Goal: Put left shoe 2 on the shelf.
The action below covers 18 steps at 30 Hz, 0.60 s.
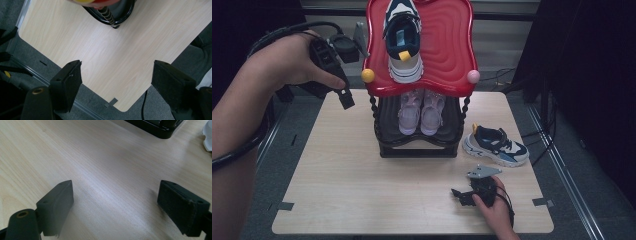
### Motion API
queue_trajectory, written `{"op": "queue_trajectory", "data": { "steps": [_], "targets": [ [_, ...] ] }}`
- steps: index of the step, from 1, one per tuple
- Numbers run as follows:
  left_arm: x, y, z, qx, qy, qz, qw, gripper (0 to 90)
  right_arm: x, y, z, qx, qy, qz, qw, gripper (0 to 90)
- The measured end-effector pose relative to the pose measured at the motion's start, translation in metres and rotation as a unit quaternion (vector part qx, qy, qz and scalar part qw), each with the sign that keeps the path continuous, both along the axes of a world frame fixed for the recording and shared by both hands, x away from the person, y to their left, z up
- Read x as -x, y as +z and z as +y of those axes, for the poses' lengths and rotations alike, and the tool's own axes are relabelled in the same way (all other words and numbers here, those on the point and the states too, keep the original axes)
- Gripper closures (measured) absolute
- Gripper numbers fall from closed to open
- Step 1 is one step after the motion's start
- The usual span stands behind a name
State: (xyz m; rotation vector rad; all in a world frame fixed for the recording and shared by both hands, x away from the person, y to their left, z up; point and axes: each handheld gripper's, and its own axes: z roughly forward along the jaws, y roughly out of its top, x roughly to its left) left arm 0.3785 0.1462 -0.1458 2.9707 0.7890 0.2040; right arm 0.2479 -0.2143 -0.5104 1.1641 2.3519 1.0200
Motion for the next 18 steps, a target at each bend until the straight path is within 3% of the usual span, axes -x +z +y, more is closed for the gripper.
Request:
{"op": "queue_trajectory", "data": {
  "steps": [10,18],
  "targets": [
    [0.001,-0.031,0.017,-0.001,0.013,0.016,0.9998,24.1,0.0,0.0,0.0,0.001,0.0,0.001,1.0,13.2],
    [-0.001,-0.067,0.023,0.001,0.02,0.033,0.9993,24.1,0.0,0.0,0.0,0.0,0.0,0.001,1.0,13.2]
  ]
}}
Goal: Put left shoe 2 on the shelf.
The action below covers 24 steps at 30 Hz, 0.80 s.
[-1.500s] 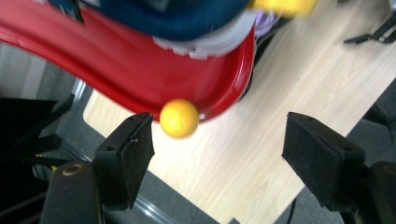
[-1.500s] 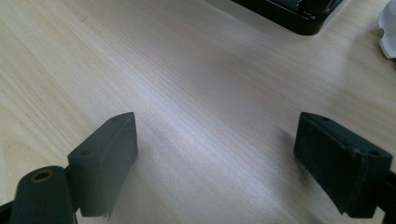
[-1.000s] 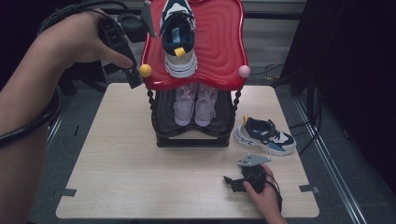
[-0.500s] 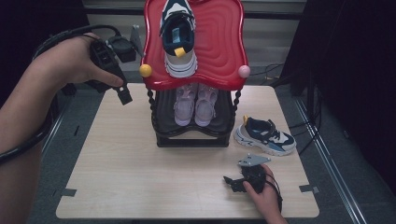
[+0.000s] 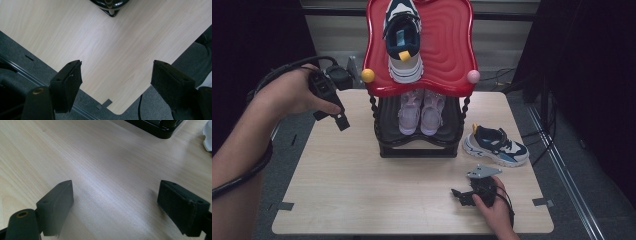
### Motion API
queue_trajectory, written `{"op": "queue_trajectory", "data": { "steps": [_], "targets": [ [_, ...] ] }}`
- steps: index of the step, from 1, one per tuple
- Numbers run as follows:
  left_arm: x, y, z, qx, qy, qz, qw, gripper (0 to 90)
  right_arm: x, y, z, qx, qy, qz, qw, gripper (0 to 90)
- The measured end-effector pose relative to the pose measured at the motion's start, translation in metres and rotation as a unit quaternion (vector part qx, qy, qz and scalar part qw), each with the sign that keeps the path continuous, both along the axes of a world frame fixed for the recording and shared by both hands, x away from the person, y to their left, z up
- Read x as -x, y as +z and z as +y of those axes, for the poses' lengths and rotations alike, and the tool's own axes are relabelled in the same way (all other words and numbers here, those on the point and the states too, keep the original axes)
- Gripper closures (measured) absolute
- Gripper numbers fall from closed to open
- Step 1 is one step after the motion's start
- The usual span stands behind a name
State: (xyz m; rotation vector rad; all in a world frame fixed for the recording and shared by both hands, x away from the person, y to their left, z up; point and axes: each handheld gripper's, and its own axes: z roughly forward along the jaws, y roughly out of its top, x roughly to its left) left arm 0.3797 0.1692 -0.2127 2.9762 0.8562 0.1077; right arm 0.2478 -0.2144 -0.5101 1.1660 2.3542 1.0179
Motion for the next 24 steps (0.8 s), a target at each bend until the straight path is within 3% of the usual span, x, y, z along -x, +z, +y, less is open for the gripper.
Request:
{"op": "queue_trajectory", "data": {
  "steps": [13,15,16,24],
  "targets": [
    [0.0,-0.059,0.002,0.013,-0.006,0.014,0.9998,23.8,0.0,0.0,0.0,-0.001,0.0,-0.002,1.0,13.2],
    [0.0,-0.068,0.003,0.006,-0.014,0.019,0.9997,23.8,0.0,0.0,0.0,-0.001,-0.001,-0.002,1.0,13.2],
    [0.002,-0.074,0.003,0.013,-0.005,0.018,0.9997,23.8,0.0,0.0,0.0,-0.001,-0.001,-0.001,1.0,13.2],
    [0.006,-0.12,0.006,0.009,-0.006,0.041,0.9991,23.8,0.0,0.0,0.0,-0.002,-0.001,-0.002,1.0,13.2]
  ]
}}
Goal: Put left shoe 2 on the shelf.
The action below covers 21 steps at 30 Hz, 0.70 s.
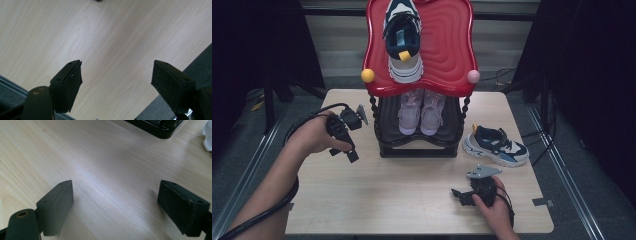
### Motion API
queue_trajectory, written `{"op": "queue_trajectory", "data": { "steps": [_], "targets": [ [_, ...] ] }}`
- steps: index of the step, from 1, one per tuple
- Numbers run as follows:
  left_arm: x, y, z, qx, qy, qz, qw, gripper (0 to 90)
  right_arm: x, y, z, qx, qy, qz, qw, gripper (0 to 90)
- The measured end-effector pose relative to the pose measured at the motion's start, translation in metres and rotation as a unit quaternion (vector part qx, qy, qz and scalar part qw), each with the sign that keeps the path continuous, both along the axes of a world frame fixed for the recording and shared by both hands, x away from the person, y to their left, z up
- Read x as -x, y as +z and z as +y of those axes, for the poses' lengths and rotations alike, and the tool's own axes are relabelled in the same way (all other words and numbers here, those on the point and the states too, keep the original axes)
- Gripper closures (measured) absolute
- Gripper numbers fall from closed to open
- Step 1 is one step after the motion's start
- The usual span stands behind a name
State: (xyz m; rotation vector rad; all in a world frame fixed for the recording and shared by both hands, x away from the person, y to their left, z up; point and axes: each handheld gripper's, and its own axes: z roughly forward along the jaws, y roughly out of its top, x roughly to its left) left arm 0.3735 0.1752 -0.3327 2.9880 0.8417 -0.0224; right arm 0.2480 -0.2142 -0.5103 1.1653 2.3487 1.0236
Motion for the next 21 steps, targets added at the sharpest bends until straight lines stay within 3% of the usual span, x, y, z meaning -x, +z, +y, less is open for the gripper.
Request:
{"op": "queue_trajectory", "data": {
  "steps": [6,16,20,21],
  "targets": [
    [0.002,-0.025,0.003,0.005,0.007,0.013,0.9999,23.9,0.0,0.0,0.0,0.0,0.0,-0.001,1.0,13.2],
    [0.004,-0.056,0.004,0.001,0.012,0.009,0.9999,24.0,0.0,0.0,0.0,0.001,0.001,0.001,1.0,13.2],
    [0.005,-0.069,0.004,0.01,0.015,0.012,0.9998,24.0,0.0,0.0,0.0,0.001,0.001,0.001,1.0,13.2],
    [0.007,-0.075,0.003,0.022,0.025,0.009,0.9994,24.0,0.0,0.0,0.0,0.001,0.001,0.001,1.0,13.2]
  ]
}}
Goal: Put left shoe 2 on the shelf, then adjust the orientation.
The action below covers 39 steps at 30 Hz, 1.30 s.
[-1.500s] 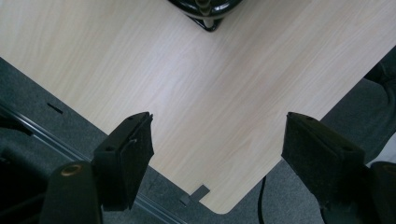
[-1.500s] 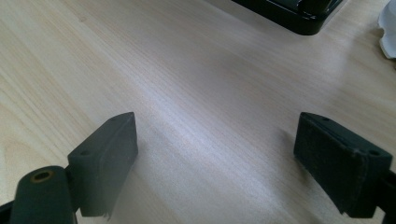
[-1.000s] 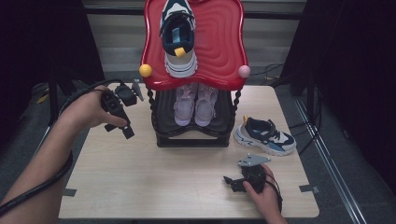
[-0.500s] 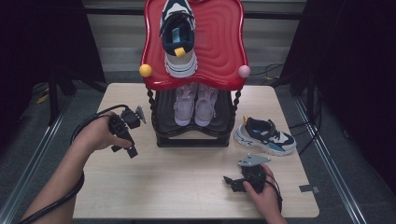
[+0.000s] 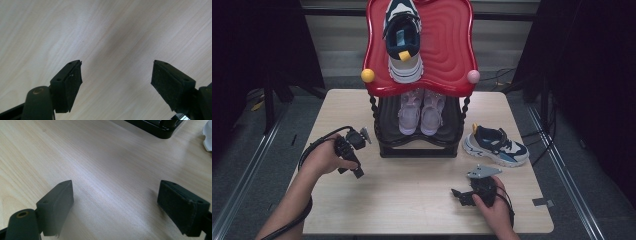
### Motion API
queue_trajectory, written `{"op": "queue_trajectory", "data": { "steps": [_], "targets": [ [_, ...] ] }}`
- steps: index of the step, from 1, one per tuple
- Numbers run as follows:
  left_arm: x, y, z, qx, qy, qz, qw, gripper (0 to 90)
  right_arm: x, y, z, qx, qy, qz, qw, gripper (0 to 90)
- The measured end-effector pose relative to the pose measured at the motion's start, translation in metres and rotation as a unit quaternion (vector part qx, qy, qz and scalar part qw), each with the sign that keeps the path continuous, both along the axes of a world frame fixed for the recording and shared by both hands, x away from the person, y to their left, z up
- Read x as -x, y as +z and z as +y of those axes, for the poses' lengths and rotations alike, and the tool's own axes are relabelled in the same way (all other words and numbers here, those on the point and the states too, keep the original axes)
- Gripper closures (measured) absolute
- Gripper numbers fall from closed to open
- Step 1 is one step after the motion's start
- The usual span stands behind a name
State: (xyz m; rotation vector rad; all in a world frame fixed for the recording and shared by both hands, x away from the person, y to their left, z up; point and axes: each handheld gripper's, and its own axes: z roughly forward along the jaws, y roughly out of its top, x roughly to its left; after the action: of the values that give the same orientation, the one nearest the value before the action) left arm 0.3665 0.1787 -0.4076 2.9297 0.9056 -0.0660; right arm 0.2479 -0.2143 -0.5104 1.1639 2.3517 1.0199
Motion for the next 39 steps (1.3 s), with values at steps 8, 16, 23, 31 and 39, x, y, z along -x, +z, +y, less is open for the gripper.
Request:
{"op": "queue_trajectory", "data": {
  "steps": [8,16,23,31,39],
  "targets": [
    [0.0,-0.019,0.001,0.03,0.004,-0.023,0.9993,23.8,0.0,0.0,0.0,0.0,0.0,0.0,1.0,13.2],
    [0.003,-0.039,-0.001,0.074,0.012,-0.061,0.9953,23.1,0.0,0.0,0.0,0.0,0.0,0.0,1.0,13.2],
    [0.01,-0.06,-0.004,0.111,0.03,-0.092,0.9891,22.5,0.0,0.0,0.0,0.0,0.0,0.0,1.0,13.2],
    [0.02,-0.076,-0.002,0.157,0.049,-0.133,0.9773,21.5,0.0,0.0,0.0,0.001,0.0,0.001,1.0,13.2],
    [0.029,-0.085,0.002,0.201,0.068,-0.179,0.9607,17.8,0.0,0.0,0.0,0.001,0.0,0.001,1.0,13.2]
  ]
}}
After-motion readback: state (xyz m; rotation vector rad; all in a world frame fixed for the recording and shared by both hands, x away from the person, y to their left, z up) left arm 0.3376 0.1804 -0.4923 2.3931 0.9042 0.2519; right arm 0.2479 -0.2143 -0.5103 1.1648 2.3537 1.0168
